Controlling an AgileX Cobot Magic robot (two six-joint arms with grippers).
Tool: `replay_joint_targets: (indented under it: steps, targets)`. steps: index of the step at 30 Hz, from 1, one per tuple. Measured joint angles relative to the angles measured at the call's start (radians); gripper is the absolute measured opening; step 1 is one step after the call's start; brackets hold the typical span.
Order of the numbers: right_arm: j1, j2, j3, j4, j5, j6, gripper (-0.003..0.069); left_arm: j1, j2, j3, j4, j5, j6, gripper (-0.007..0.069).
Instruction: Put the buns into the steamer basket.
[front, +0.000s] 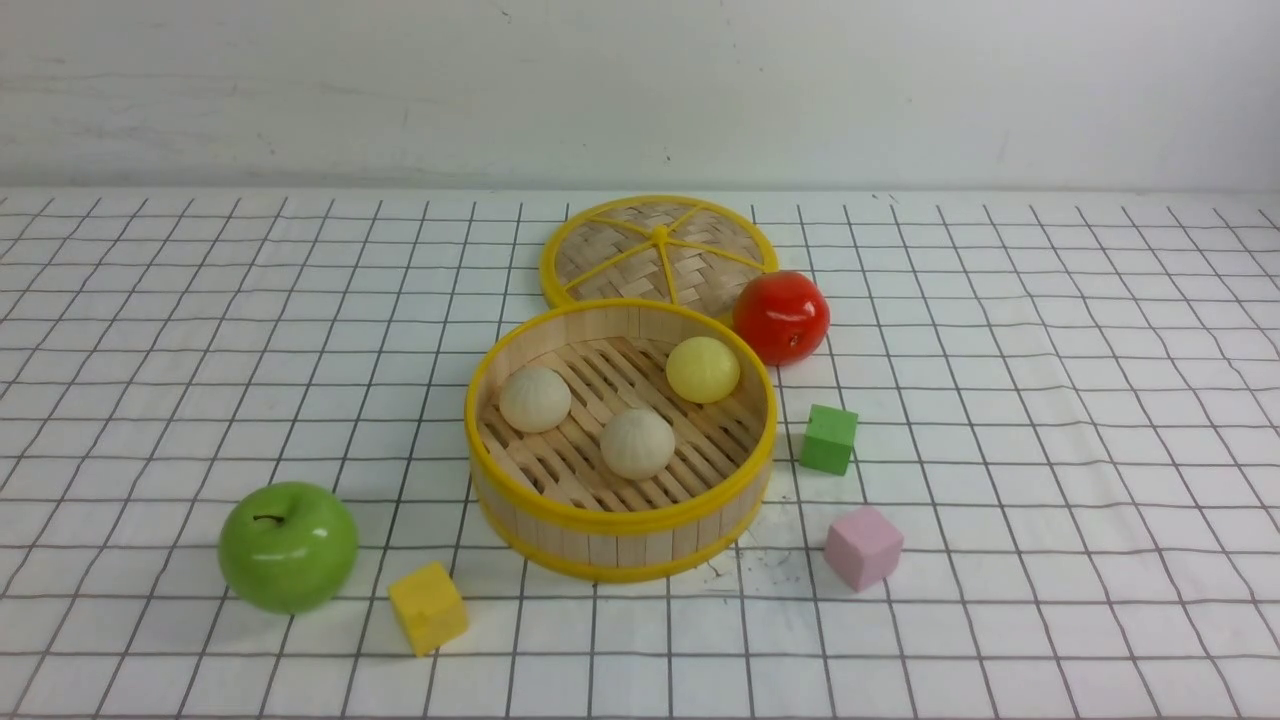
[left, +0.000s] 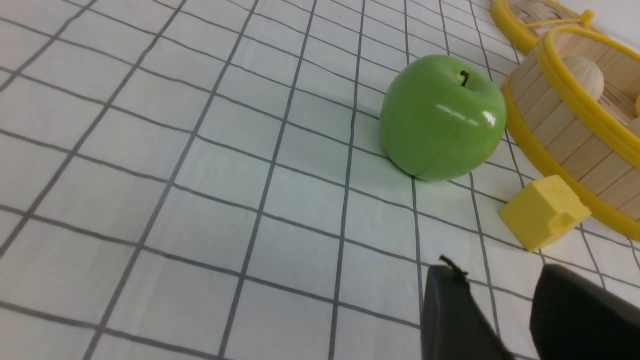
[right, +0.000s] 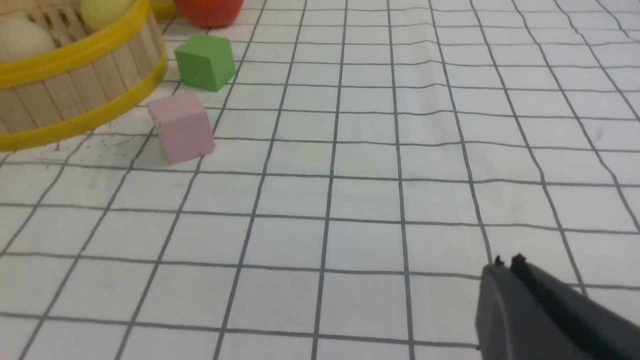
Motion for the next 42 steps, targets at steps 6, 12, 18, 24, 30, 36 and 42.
replay_joint_targets:
  steps: [6, 12, 18, 24, 30, 36, 42]
  targets:
    - [0.000, 0.000, 0.001, 0.032, -0.001, -0.042, -0.0016, 0.000, 0.000, 0.000, 0.000, 0.000, 0.000, 0.0237]
    - [0.000, 0.000, 0.001, 0.034, -0.001, -0.045, -0.0009, 0.000, 0.000, 0.000, 0.000, 0.000, 0.000, 0.0237]
    - [0.000, 0.000, 0.001, 0.034, -0.001, -0.045, -0.0010, 0.000, 0.000, 0.000, 0.000, 0.000, 0.000, 0.0237]
    - [0.000, 0.000, 0.001, 0.034, -0.002, -0.045, -0.0006, 0.000, 0.000, 0.000, 0.000, 0.000, 0.000, 0.0237]
    - [0.000, 0.000, 0.001, 0.035, -0.002, -0.045, -0.0001, 0.000, 0.000, 0.000, 0.000, 0.000, 0.000, 0.0237]
    - [0.000, 0.000, 0.001, 0.035, -0.002, -0.045, 0.0002, 0.000, 0.000, 0.000, 0.000, 0.000, 0.000, 0.0237]
    - [0.000, 0.000, 0.001, 0.035, -0.002, -0.047, 0.0003, 0.000, 0.000, 0.000, 0.000, 0.000, 0.000, 0.0237]
